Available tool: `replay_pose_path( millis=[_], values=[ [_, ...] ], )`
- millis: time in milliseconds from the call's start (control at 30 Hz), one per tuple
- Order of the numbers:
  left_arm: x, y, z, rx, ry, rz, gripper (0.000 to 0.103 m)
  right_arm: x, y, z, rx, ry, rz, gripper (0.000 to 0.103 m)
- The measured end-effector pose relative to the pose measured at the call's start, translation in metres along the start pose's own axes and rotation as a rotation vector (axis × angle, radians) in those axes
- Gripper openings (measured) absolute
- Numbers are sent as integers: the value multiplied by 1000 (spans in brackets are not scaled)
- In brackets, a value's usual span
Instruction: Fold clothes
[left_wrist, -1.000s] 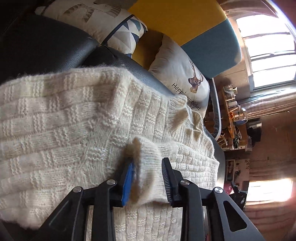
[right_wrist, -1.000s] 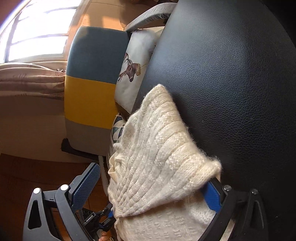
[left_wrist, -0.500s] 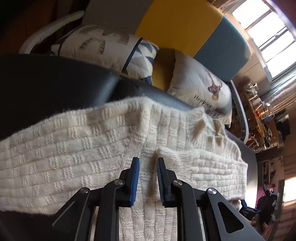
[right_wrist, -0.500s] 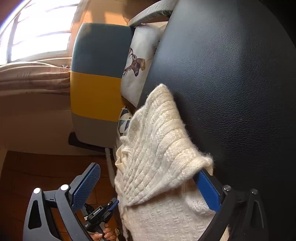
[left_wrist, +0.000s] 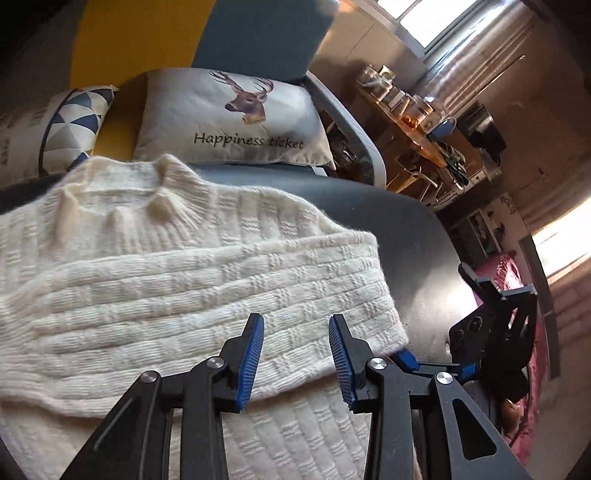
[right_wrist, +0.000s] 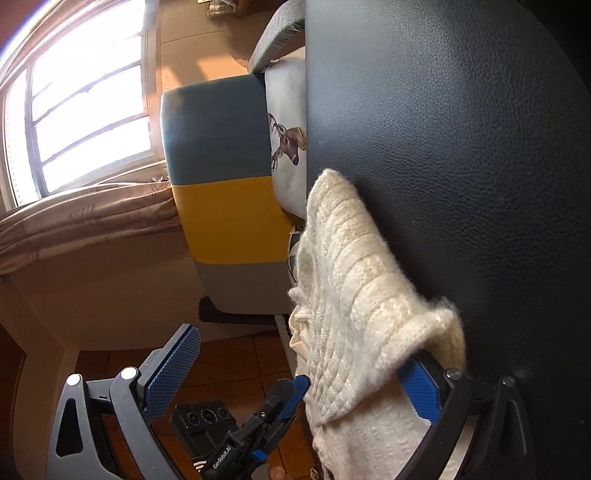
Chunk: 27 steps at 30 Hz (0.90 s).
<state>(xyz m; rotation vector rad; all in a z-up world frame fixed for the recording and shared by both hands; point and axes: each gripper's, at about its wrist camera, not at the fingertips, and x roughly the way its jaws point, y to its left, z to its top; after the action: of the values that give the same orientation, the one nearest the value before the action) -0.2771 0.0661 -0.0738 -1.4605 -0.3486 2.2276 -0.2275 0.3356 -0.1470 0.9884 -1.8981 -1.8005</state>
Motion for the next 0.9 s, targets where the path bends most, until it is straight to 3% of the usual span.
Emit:
replay_pose_path(
  millis=[100, 200, 300, 400, 600, 767, 900],
  values=[
    [31, -3, -9, 52, 72, 86, 35, -12, 6, 3, -72, -89, -60, 99],
    [34, -5, -16, 110, 60, 114, 35, -10, 6, 6, -109, -44, -118, 93],
    [28, 2, -12, 70, 63, 79, 35, -12, 12, 8, -149, 43, -146, 93],
    [15, 4, -7, 47, 39, 35, 35, -26, 29, 9, -258, 109, -230, 93],
    [6, -16, -1, 80, -21, -44, 38, -30, 69, 29, -499, 109, -396, 93],
    [20, -38, -4, 122, -22, -88, 40, 26, 62, 56, -483, 243, -503, 93],
    [32, -50, -7, 156, -23, -107, 41, 55, 51, 69, -454, 272, -531, 88]
  ],
)
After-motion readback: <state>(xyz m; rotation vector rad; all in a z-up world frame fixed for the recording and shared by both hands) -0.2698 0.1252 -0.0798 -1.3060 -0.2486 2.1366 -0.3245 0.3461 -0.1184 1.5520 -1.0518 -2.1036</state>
